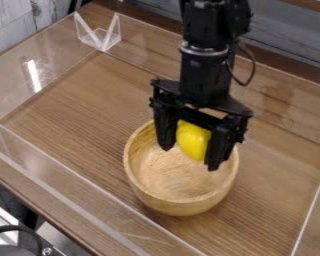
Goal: Put the lemon in the brown bowl
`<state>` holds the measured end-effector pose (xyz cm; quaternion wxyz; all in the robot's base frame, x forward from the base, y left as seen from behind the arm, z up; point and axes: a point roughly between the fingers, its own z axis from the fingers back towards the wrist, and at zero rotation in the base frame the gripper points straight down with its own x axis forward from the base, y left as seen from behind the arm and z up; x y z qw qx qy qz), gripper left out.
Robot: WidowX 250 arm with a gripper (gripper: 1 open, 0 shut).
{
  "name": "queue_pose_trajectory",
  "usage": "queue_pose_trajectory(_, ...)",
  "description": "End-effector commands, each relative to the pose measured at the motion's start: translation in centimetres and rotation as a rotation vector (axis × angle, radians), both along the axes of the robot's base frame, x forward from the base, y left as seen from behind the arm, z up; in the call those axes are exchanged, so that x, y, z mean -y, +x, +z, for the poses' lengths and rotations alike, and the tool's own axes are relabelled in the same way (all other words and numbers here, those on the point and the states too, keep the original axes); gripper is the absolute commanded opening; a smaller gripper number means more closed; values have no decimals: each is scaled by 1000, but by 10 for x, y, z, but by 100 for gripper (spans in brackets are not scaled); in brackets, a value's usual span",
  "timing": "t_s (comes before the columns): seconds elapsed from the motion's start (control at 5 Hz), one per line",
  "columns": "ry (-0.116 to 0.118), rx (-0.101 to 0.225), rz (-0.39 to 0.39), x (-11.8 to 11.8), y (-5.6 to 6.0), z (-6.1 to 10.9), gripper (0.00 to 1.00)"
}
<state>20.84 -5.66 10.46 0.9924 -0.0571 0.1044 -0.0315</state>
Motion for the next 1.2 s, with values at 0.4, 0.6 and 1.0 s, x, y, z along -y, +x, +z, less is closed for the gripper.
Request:
queue_pose_trajectory(0.4,-37,67,-10,1,3,26,100)
queue_pose_trajectory(0.6,-44,66,-11,1,1,28,100)
queue_pose_trajectory(1.0,-57,63,-14,2,-3,29,100)
